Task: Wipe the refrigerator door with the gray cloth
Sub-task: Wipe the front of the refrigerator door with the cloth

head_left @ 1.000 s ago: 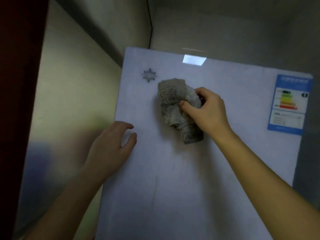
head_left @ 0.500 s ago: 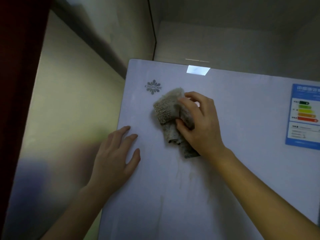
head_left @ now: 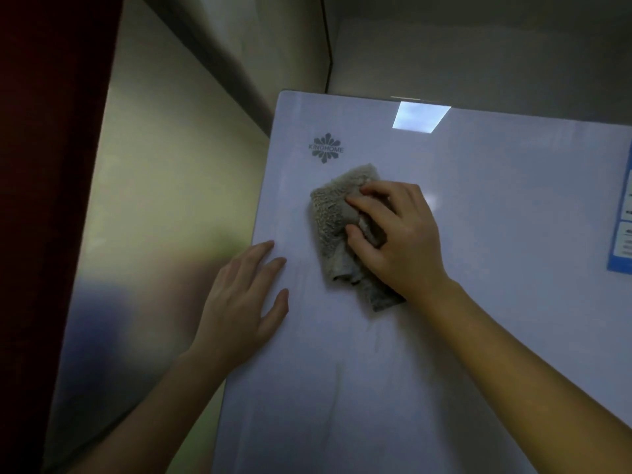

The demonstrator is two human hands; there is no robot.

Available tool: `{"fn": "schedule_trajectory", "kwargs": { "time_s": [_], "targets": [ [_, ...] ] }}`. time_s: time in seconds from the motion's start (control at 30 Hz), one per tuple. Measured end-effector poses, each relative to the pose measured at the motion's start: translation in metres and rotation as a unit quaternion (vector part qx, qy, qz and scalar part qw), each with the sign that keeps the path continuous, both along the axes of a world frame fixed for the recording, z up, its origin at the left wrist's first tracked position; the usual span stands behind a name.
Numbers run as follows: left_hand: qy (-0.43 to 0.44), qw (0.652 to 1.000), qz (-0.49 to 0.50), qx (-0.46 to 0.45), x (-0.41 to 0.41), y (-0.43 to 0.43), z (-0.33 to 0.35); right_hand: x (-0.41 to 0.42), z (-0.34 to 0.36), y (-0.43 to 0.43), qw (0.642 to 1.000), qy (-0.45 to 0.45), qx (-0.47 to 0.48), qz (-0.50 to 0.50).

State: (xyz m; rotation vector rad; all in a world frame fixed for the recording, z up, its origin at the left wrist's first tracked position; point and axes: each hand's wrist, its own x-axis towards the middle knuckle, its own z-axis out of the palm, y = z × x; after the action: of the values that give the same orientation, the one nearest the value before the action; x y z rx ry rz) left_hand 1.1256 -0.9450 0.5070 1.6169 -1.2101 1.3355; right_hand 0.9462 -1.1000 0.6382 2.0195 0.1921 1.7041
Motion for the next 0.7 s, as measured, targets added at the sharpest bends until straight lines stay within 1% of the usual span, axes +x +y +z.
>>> {"fn": "schedule_trajectory", "kwargs": {
  "time_s": [0.13,0.2,0.27,0.37,0.53,0.63,0.7],
  "targets": [
    [-0.011,1.000,0.005,-0.005,0.001,-0.003,-0.005,-0.001,0.016,0.002,0.999,-0.021,0.020,0.034],
    [-0.009,1.000,0.003,-0.011,0.001,-0.004,-0.005,0.003,0.018,0.003,0.999,-0.022,0.002,0.038],
    [-0.009,1.000,0.003,-0.015,0.001,-0.006,-0.005,0.006,0.016,0.000,0.999,-0.014,-0.028,0.029],
    [-0.011,1.000,0.005,-0.021,0.000,-0.008,-0.006,0.006,0.012,-0.005,0.999,0.017,-0.039,0.022],
    [0.001,1.000,0.008,-0.024,-0.004,-0.009,-0.009,-0.001,0.007,-0.005,0.995,0.067,-0.067,-0.040],
    [-0.008,1.000,0.012,-0.019,-0.005,-0.008,-0.014,-0.004,0.015,-0.008,0.994,0.060,-0.076,-0.057],
    [-0.008,1.000,0.017,-0.021,-0.007,-0.007,-0.019,-0.003,0.021,-0.007,0.997,0.034,-0.044,-0.056]
  ]
}}
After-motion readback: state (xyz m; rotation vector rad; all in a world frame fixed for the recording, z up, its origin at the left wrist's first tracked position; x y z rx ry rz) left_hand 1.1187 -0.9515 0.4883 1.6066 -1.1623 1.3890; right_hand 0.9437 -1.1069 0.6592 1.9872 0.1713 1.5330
